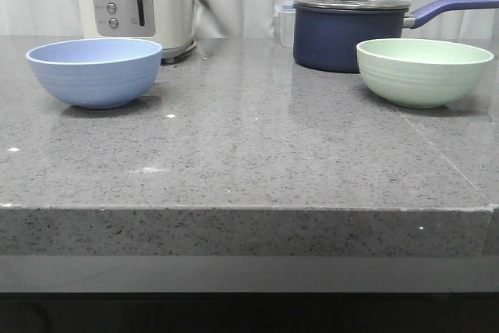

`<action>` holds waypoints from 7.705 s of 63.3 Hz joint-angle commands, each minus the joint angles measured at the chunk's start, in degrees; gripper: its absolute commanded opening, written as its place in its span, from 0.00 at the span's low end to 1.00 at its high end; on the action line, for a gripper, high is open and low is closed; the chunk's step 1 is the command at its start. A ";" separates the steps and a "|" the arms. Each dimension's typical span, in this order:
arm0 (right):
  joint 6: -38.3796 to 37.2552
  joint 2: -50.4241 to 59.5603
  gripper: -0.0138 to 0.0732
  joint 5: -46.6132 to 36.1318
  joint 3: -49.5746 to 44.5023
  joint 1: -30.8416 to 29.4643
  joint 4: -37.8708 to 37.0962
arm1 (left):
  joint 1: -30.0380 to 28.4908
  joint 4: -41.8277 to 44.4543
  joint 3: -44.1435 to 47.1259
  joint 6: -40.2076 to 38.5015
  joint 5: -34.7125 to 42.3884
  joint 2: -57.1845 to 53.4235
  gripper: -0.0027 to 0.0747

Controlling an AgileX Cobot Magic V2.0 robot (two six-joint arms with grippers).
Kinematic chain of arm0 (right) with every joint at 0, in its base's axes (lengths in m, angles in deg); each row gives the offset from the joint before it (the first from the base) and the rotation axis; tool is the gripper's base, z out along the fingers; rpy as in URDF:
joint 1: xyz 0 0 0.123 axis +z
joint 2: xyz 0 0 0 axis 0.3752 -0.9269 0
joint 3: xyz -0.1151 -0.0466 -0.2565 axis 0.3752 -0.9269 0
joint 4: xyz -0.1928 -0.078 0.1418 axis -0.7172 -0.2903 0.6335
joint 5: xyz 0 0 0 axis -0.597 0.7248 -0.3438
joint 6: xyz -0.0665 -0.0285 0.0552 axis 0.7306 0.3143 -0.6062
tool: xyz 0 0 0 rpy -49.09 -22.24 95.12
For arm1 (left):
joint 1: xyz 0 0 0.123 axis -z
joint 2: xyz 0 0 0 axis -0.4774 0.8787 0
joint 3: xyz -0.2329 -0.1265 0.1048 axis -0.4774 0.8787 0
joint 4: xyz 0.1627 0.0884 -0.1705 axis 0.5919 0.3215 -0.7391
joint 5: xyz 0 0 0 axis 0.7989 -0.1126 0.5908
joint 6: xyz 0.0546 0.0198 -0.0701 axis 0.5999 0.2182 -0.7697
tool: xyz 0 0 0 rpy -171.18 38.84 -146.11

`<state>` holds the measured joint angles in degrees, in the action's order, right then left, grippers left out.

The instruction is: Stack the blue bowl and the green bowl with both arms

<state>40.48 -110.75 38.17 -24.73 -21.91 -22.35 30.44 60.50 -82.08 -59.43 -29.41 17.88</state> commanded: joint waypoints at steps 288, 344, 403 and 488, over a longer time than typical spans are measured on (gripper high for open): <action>3.95 -46.05 0.55 13.76 41.40 10.90 6.32 | 15.35 -10.29 -1.96 10.36 3.68 4.63 0.67; 42.00 -50.13 0.09 3.96 29.16 11.01 35.23 | 15.35 -10.29 -1.96 10.36 3.68 4.63 0.67; 42.00 -50.48 0.09 4.25 29.16 11.01 35.23 | 15.13 -6.45 -8.72 9.82 0.11 19.52 0.67; 42.00 -50.48 0.09 4.25 29.16 11.01 35.23 | 9.95 -3.12 -42.07 -1.19 -10.16 66.56 0.64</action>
<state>81.96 -163.40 43.76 3.18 -10.74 10.99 40.48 58.50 -122.22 -60.80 -42.96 86.72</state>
